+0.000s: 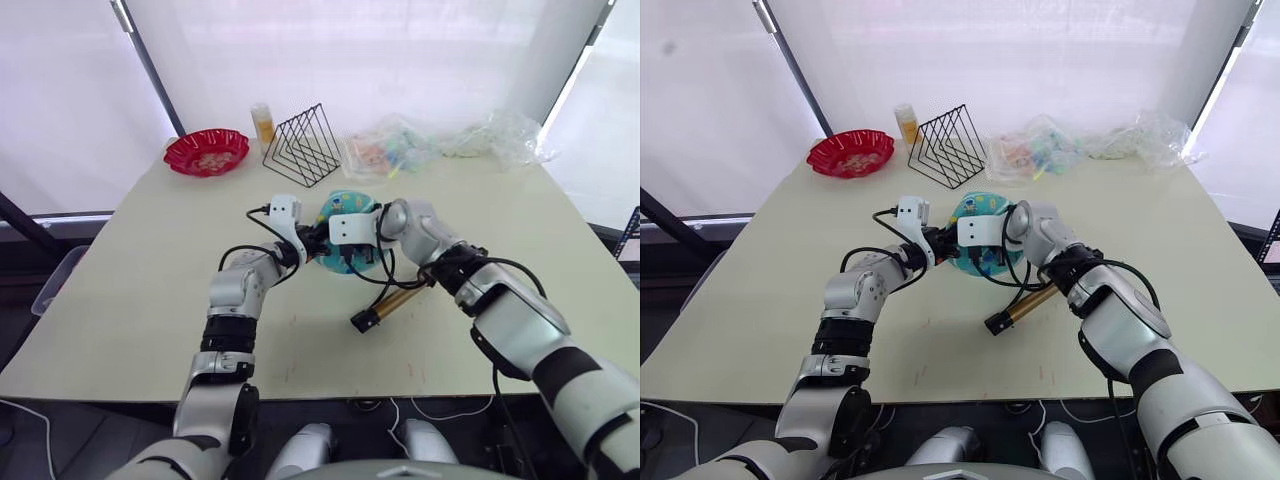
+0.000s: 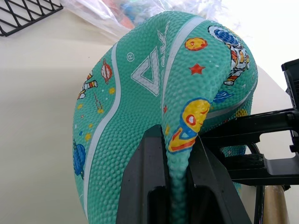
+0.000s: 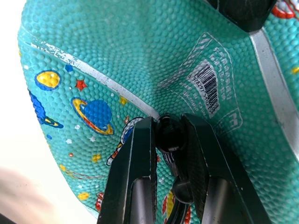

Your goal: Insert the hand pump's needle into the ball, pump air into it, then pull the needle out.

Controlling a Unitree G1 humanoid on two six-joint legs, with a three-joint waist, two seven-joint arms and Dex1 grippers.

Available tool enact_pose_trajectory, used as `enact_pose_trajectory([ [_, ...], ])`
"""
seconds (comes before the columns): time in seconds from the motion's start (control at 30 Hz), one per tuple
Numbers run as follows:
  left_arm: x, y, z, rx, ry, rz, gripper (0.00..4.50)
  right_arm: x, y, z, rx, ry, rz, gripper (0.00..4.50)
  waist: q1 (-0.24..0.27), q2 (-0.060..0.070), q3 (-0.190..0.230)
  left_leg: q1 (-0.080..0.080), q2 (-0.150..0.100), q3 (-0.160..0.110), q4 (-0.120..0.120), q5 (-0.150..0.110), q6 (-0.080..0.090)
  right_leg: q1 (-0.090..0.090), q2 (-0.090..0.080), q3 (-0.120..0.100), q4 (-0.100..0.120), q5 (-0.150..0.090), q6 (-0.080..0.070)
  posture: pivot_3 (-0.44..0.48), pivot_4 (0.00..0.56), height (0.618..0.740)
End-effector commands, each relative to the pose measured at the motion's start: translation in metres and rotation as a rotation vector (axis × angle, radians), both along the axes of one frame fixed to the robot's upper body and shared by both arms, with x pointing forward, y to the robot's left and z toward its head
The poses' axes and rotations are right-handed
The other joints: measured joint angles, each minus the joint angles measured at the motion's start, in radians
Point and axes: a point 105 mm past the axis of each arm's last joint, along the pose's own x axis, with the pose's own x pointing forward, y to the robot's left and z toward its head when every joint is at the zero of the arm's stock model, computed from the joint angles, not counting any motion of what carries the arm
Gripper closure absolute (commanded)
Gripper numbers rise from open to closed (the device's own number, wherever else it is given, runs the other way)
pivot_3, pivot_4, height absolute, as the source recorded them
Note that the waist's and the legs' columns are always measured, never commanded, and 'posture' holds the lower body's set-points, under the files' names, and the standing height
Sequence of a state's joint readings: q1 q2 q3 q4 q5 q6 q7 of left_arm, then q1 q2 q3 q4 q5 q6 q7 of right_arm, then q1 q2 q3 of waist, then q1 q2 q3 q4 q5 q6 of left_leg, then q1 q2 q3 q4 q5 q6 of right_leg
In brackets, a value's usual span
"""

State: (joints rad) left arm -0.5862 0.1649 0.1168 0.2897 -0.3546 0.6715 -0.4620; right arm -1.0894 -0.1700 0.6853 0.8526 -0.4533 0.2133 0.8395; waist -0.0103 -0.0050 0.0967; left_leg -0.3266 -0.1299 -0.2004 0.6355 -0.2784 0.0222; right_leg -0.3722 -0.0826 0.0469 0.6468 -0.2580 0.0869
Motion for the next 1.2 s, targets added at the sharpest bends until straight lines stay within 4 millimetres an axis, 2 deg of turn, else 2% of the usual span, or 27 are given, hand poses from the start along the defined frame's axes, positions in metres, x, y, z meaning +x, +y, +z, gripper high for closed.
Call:
enact_pose_trajectory([
  [0.03,-0.011,-0.016,-0.012,-0.023,0.061,-0.086,4.5,-0.004,-0.089,-0.07,-0.151,0.136,-0.316,4.17,0.0,0.0,0.0,0.0,0.0,0.0,0.0,0.0,0.0,0.0,0.0,0.0,0.0,0.0,0.0,0.0,0.15,0.74],
  [0.23,-0.009,-0.017,-0.011,-0.02,0.055,-0.088,4.5,0.009,-0.065,-0.04,0.003,0.068,-0.281,4.17,-0.004,0.002,0.003,0.001,0.0,-0.002,0.0,0.0,0.0,0.0,0.003,0.002,0.0,0.0,0.0,0.0,0.15,0.74],
  [0.43,-0.004,-0.019,-0.004,-0.017,0.025,-0.092,4.5,0.009,-0.065,0.006,0.145,0.023,-0.28,4.17,0.006,0.005,0.014,0.0,0.0,-0.002,0.0,0.0,0.0,0.0,0.003,0.002,-0.001,0.0,0.0,0.0,0.15,0.74],
  [0.47,-0.004,-0.019,-0.004,-0.017,0.023,-0.092,4.5,0.008,-0.065,0.008,0.153,0.017,-0.279,4.17,0.026,0.012,0.023,-0.002,0.0,-0.002,0.0,0.0,0.0,-0.001,0.002,0.001,-0.002,0.0,0.0,0.0,0.15,0.74],
  [0.6,-0.003,-0.02,-0.003,-0.014,0.015,-0.097,4.5,-0.004,-0.068,0.02,0.171,-0.002,-0.272,4.17,0.047,0.012,0.023,-0.022,0.0,-0.009,0.0,0.007,-0.01,-0.018,0.001,-0.005,-0.004,0.002,-0.002,0.0,0.15,0.74],
  [0.73,-0.004,-0.023,-0.005,0.003,0.006,-0.104,4.5,-0.023,-0.069,0.032,0.212,-0.002,-0.266,4.17,0.073,0.011,0.024,-0.037,-0.003,-0.013,0.001,0.008,-0.01,-0.03,-0.001,-0.009,-0.004,0.006,-0.009,0.0,0.15,0.74],
  [0.9,-0.003,-0.022,-0.004,0.007,-0.005,-0.101,4.5,-0.029,-0.077,0.047,0.216,-0.038,-0.282,4.17,0.087,0.009,0.025,-0.052,-0.007,-0.015,0.002,0.01,-0.006,-0.042,-0.006,-0.012,-0.006,0.006,-0.009,0.0,0.15,0.74],
  [1.1,-0.002,-0.026,-0.003,0.011,-0.013,-0.111,4.5,-0.031,-0.082,0.042,0.23,-0.071,-0.277,4.17,0.104,0.005,0.031,-0.057,-0.008,-0.022,0.003,0.01,-0.006,-0.043,-0.007,-0.02,-0.008,0.006,-0.01,0.0,0.15,0.74],
  [1.13,-0.002,-0.027,-0.003,0.012,-0.014,-0.114,4.5,-0.031,-0.082,0.04,0.223,-0.084,-0.252,3.16,0.104,0.003,0.032,-0.057,-0.008,-0.022,0.003,0.01,-0.006,-0.043,-0.007,-0.02,-0.008,0.006,-0.01,0.0,0.15,0.74],
  [1.17,-0.002,-0.027,-0.004,0.013,-0.014,-0.115,4.5,-0.032,-0.082,0.039,0.219,-0.093,-0.234,2.76,0.104,0.003,0.032,-0.057,-0.008,-0.022,0.003,0.01,-0.006,-0.042,-0.007,-0.021,-0.008,0.006,-0.01,0.0,0.15,0.74],
  [1.2,-0.002,-0.028,-0.004,0.012,-0.014,-0.117,4.5,-0.032,-0.083,0.037,0.224,-0.09,-0.241,2.57,0.102,0.001,0.034,-0.056,-0.008,-0.022,0.003,0.01,-0.006,-0.042,-0.007,-0.021,-0.008,0.006,-0.01,0.0,0.15,0.74],
])
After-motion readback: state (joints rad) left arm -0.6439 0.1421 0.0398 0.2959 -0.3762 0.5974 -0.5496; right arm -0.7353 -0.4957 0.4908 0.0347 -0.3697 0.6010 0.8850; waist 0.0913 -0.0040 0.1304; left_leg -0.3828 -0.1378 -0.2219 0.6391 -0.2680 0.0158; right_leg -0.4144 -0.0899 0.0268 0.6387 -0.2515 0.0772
